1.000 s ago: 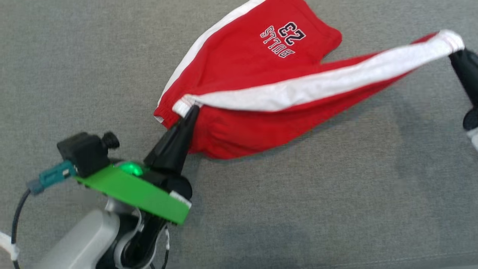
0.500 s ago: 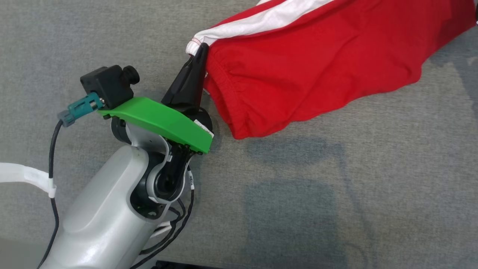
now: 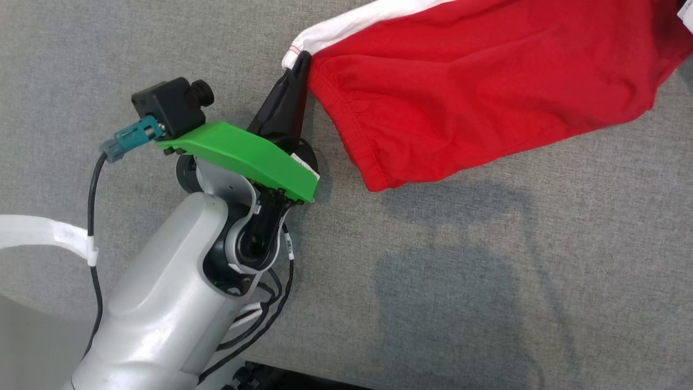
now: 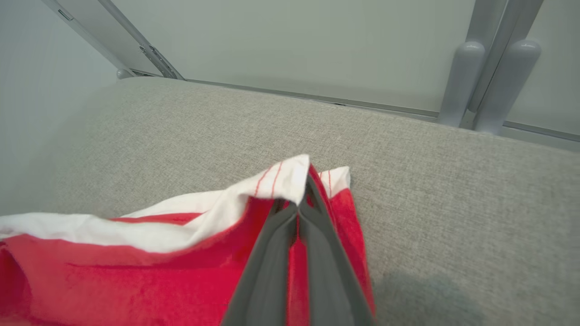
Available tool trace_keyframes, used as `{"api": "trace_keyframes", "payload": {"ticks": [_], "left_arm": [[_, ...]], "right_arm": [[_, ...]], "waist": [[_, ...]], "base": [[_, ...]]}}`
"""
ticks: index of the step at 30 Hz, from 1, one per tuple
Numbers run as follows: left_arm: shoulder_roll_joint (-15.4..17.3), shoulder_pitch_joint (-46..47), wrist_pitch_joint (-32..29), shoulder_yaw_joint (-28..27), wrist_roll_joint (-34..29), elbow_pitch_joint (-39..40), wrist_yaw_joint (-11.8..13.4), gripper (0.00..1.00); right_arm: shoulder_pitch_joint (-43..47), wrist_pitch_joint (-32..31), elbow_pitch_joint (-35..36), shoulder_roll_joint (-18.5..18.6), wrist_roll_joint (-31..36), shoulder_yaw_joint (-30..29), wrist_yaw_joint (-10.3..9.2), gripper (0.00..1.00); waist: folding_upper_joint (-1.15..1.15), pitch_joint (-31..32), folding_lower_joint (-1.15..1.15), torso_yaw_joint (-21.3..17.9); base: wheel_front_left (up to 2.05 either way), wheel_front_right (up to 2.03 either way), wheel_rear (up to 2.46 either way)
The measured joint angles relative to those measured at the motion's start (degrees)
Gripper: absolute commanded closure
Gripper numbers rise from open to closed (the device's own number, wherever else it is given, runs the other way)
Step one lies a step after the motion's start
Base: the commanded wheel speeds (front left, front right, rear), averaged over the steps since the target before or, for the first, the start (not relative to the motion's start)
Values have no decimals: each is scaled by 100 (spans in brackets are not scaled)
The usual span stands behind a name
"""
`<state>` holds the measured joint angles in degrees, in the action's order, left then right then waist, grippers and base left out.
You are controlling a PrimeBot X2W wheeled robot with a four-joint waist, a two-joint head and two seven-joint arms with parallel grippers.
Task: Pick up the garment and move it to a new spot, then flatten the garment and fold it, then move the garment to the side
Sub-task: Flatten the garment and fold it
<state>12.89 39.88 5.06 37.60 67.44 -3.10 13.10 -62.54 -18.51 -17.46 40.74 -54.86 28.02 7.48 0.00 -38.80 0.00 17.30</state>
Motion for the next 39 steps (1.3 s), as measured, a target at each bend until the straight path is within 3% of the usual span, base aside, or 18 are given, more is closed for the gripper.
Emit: {"api": "trace_keyframes", "payload": {"ticks": [3, 6, 11, 12, 13, 14, 21, 26, 30, 35, 39], "left_arm": [[-25, 79, -80, 33, 0, -90, -12, 87], [-4, 95, -157, 64, 1, -166, -19, 100], [78, 96, -341, 107, 26, -238, 31, 100], [85, 96, -353, 113, 35, -248, 51, 87], [88, 96, -383, 119, 37, -255, 57, 52], [77, 96, -390, 119, 47, -250, 74, 2], [47, 96, -541, 164, 107, -48, 233, 0], [530, 86, -544, 297, -353, 444, 513, 0], [920, -90, -360, 407, -847, 1031, 893, 0], [1177, -439, -86, 426, -1194, 1637, 1237, 0], [1227, -731, 192, 436, -1337, 1887, 1305, 0]], "right_arm": [[-75, -70, -112, 67, 4, 125, 0, 100], [-122, -166, -287, 112, 26, 232, 0, 100], [-337, -370, -566, 97, 165, 411, 0, 100], [-391, -369, -625, 94, 246, 441, 0, 100], [-456, -369, -700, 89, 315, 463, 0, 32], [-505, -369, -773, 69, 358, 467, 0, 0], [-593, -759, -1262, -169, 387, 459, 0, 0], [-606, -1394, -1427, -237, 21, 265, -1, 0], [-566, -1989, -1481, -160, -41, 238, 0, 0], [-460, -2498, -1777, -153, -53, -38, 0, 0], [-332, -2996, -2052, -227, -7, -357, 0, 0]], "waist": [[0, 33, 0, -23], [0, 95, 0, -46], [0, 230, 0, -63], [0, 256, 0, -62], [0, 283, 0, -57], [0, 310, 0, -51], [0, 509, 0, -43], [0, 627, 0, -144], [0, 707, 0, -154], [0, 693, 0, 12], [0, 684, 0, 247]], "base": [[0, 0, 0], [0, 0, 0], [0, 0, 0], [0, 0, 0], [0, 0, 0], [0, 0, 0], [0, 0, 0], [0, 0, 0], [0, 0, 0], [0, 0, 0], [0, 0, 0]]}}
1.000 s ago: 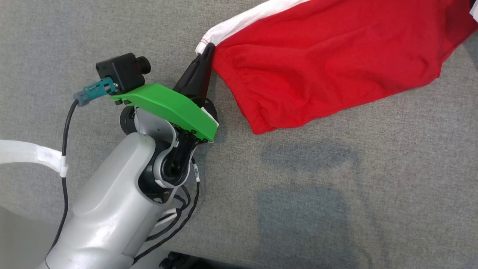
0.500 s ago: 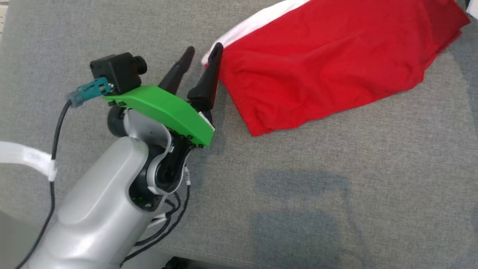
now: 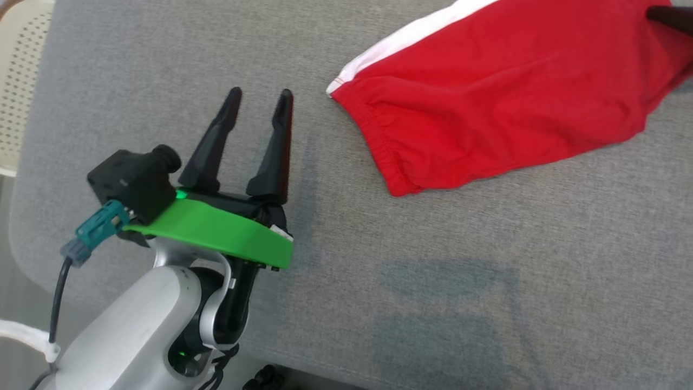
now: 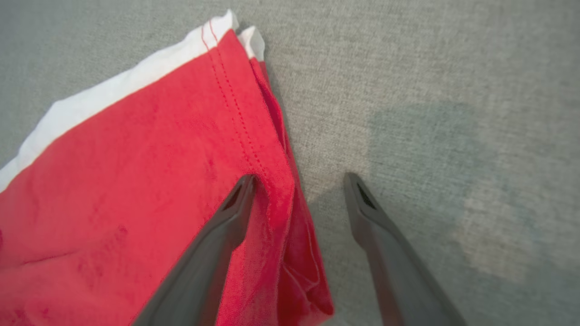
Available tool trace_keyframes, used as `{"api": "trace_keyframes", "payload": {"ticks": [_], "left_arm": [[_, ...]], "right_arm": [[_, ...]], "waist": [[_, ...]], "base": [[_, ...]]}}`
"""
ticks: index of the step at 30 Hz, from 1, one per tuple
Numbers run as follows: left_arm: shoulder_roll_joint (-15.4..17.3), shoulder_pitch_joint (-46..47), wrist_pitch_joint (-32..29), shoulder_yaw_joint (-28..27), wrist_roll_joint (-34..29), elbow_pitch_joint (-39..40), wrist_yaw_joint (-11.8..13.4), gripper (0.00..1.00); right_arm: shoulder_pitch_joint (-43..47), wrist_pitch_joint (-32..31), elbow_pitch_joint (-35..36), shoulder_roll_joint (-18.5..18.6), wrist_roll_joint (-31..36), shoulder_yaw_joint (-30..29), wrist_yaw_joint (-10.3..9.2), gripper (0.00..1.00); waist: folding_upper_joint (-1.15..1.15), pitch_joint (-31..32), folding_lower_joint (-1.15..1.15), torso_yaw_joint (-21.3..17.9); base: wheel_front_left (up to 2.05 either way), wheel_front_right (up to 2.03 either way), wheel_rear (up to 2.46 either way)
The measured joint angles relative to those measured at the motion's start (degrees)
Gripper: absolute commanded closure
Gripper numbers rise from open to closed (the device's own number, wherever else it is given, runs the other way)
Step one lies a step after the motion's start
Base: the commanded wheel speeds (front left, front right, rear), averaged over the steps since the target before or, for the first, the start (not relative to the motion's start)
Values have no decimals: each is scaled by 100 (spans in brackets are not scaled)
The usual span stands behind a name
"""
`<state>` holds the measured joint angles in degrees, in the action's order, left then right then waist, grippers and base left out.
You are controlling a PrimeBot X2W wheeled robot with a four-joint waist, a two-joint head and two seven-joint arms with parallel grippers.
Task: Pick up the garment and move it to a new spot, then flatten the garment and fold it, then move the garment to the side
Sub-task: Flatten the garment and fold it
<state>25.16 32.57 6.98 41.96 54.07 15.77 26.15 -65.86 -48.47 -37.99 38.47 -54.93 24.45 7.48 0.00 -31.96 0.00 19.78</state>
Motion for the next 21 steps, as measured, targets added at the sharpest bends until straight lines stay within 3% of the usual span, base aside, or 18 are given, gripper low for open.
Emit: {"api": "trace_keyframes", "payload": {"ticks": [2, 3, 4, 5, 13, 21], "left_arm": [[52, -31, 141, 0, -104, -79, -5, 0], [83, -55, 196, 21, -140, -119, -27, 0], [88, -93, 237, 33, -158, -159, -27, 0], [112, -132, 244, 84, -210, -214, -52, 0], [300, -654, 492, 53, -116, -892, -265, 0], [434, -1569, 750, -147, -42, -1202, -625, 0]], "right_arm": [[95, -198, 3, -24, 27, -74, -1, 0], [122, -269, 55, -41, 48, -86, -2, 76], [157, -325, 135, -55, 96, -89, -3, 76], [214, -392, 215, -103, 105, -114, -4, 100], [987, -486, 815, -460, -223, -617, 0, 100], [2843, -136, 1524, -536, -700, -1341, 2, 100]], "waist": [[0, 8, 0, 99], [0, 15, 0, 142], [0, 23, 0, 179], [0, 37, 0, 204], [0, 283, 0, 106], [0, 904, 0, -265]], "base": [[0, 0, 0], [0, 0, 0], [0, 0, 0], [0, 0, 0], [0, 0, 0], [0, 0, 0]]}}
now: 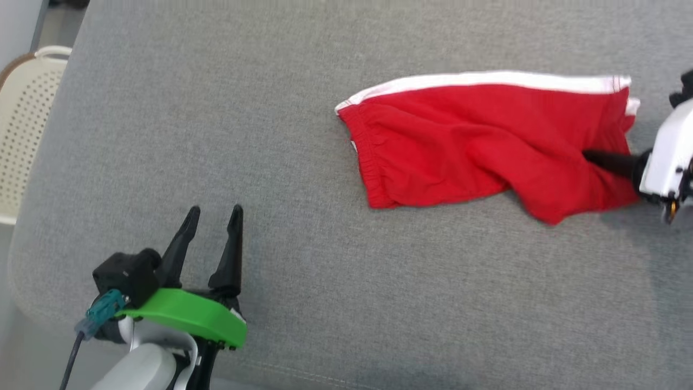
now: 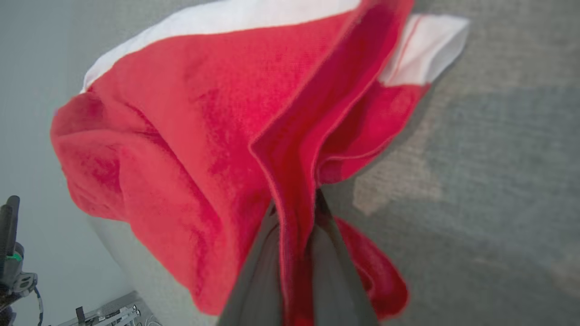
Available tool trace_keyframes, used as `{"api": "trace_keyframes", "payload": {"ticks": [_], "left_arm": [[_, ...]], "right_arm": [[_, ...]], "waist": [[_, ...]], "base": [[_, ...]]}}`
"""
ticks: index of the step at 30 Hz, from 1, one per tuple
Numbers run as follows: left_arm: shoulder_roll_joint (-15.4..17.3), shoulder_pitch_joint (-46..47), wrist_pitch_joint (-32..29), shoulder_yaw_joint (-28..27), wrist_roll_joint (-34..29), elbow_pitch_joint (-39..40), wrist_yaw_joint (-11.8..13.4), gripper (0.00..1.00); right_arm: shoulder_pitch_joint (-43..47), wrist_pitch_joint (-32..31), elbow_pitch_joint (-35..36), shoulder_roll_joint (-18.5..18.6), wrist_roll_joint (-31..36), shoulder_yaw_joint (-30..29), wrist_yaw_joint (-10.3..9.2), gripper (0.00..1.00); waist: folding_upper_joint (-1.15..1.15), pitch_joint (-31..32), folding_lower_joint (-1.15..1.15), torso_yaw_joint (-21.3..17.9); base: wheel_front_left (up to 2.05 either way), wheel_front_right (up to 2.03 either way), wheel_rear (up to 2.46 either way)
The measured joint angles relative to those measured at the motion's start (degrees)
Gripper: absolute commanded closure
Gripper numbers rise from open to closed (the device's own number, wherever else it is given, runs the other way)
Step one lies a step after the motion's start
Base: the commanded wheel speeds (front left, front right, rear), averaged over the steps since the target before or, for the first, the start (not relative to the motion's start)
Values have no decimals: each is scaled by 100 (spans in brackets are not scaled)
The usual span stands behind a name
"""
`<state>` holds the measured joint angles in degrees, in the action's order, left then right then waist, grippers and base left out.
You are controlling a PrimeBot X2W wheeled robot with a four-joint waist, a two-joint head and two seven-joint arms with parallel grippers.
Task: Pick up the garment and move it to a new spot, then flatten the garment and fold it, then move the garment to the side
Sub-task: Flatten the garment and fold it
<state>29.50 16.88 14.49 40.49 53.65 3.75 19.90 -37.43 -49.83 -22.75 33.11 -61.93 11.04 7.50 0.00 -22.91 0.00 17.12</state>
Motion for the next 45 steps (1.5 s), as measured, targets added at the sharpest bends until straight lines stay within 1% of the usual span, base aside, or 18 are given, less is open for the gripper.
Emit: {"api": "trace_keyframes", "payload": {"ticks": [5, 8, 11, 13, 16, 20, 23, 24, 28, 31, 34, 36, 41, 45], "left_arm": [[8, -617, 31, -270, -57, -163, -216, 0], [-91, -988, 47, -559, -94, -294, -375, 0], [-314, -1299, 47, -1023, -136, -375, -441, 0], [-504, -1441, 54, -1282, -151, -372, -538, 0], [-647, -1583, 55, -1432, -355, -420, -649, 0], [-750, -1636, 55, -1446, -486, -541, -793, 0], [-809, -1637, 55, -1419, -533, -610, -884, 0], [-809, -1637, 55, -1419, -533, -610, -884, 0], [-868, -1620, 55, -1361, -591, -755, -978, 0], [-912, -1605, 55, -1351, -613, -832, -1010, 0], [-1002, -1459, 55, -1310, -641, -907, -1067, 0], [-1085, -1369, 55, -1241, -675, -950, -1103, 0], [-1169, -1134, 55, -1157, -786, -1193, -1233, 0], [-1176, -940, 55, -1238, -895, -1506, -1339, 0]], "right_arm": [[1432, 285, 398, 91, -165, -659, -2, 100], [2162, 480, 697, 52, -207, -1036, -2, 100], [2824, 704, 996, -56, -118, -1347, -2, 100], [3163, 801, 1141, -218, -96, -1584, -2, 100], [3559, 859, 1319, -426, -16, -1864, -2, 100], [3821, 839, 1421, -599, 188, -2239, -2, 100], [3856, 810, 1421, -691, 308, -2593, -2, 100], [3856, 810, 1421, -691, 308, -2593, -2, 100], [3782, 811, 1600, -771, 532, -2933, -3, 100], [3537, 593, 1878, -1089, 655, -2886, -3, 100], [3206, 366, 1984, -1435, 918, -2887, -3, 100], [2976, 247, 1982, -1711, 1165, -2865, -3, 100], [2251, 144, 1883, -2337, 1954, -2689, -3, 100], [1758, 100, 1653, -2606, 2385, -2526, -3, 100]], "waist": [[0, 578, 0, -293], [0, 926, 0, -454], [0, 1259, 0, -609], [0, 1461, 0, -712], [0, 1728, 0, -856], [0, 2001, 0, -1031], [0, 2152, 0, -1130], [0, 2152, 0, -1130], [0, 2251, 0, -1182], [0, 2251, 0, -1137], [0, 2186, 0, -1088], [0, 2144, 0, -1037], [0, 2042, 0, -868], [0, 1984, 0, -691]], "base": [[0, 0, 0], [0, 0, 0], [0, 0, 0], [0, 0, 0], [0, 0, 0], [0, 0, 0], [0, 0, 0], [0, 0, 0], [0, 0, 0], [0, 0, 0], [0, 0, 0], [0, 0, 0], [0, 0, 0], [0, 0, 0]]}}
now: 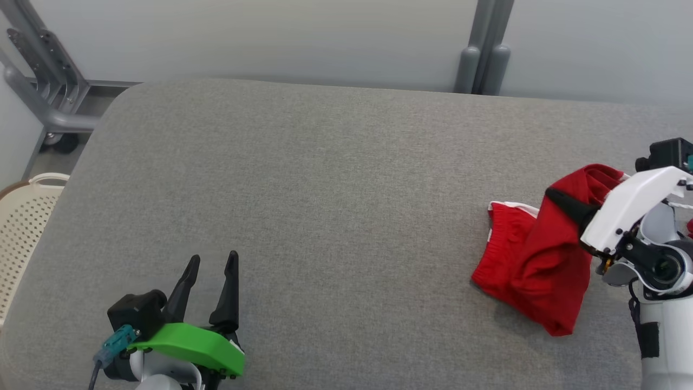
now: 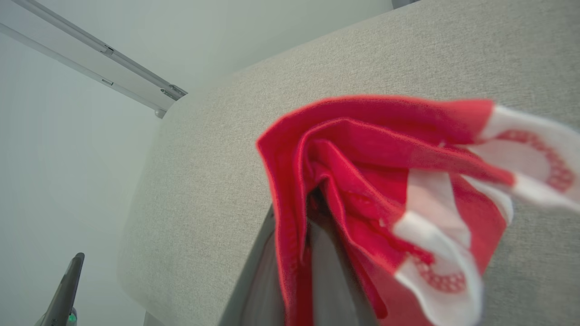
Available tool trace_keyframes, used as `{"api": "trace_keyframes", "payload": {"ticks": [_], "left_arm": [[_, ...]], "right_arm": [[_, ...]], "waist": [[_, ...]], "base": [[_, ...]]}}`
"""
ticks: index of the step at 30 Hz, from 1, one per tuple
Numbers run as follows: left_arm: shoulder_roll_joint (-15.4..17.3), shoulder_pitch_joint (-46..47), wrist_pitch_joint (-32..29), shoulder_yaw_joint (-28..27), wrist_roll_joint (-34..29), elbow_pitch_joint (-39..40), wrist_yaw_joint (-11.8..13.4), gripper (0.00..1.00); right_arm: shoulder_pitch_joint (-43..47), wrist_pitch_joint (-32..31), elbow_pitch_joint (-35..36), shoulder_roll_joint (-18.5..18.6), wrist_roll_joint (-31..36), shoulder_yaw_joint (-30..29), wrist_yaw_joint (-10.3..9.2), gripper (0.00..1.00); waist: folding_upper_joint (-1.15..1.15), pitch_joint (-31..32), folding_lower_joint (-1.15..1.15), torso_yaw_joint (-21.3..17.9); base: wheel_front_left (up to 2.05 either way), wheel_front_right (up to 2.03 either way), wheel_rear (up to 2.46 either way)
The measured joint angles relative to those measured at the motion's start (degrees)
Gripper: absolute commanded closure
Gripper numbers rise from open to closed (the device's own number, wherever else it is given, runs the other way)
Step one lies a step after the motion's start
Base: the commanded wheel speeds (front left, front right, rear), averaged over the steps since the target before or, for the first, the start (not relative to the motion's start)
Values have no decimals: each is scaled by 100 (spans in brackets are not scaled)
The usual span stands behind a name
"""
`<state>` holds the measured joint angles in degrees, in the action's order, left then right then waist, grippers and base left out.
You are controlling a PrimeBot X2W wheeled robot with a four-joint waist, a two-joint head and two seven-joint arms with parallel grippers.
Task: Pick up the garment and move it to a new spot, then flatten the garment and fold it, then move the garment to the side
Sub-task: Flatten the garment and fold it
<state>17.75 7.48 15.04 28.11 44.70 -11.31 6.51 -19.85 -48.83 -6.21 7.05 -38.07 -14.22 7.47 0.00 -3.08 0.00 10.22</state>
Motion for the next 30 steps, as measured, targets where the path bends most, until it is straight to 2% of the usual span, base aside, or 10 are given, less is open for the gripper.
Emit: {"api": "trace_keyframes", "payload": {"ticks": [5, 11, 24, 30], "left_arm": [[-2, 110, 1, -115, -108, -253, -204, 0], [-60, 79, 1, -460, -200, -501, -325, 0], [-355, -130, 0, -859, -460, -587, -549, 0], [-389, -131, 0, -893, -495, -597, -602, 0]], "right_arm": [[-315, -34, -357, -116, 327, 221, 0, 100], [-455, 4, -805, -197, 561, 459, 0, 100], [-573, 149, -1249, -10, 1050, 454, 0, 100], [-515, -98, -1245, 177, 1302, 430, 0, 100]], "waist": [[0, -40, 0, 229], [0, -18, 0, 414], [0, 78, 0, 351], [0, 16, 0, 300]], "base": [[0, 0, 0], [0, 0, 0], [0, 0, 0], [0, 0, 0]]}}
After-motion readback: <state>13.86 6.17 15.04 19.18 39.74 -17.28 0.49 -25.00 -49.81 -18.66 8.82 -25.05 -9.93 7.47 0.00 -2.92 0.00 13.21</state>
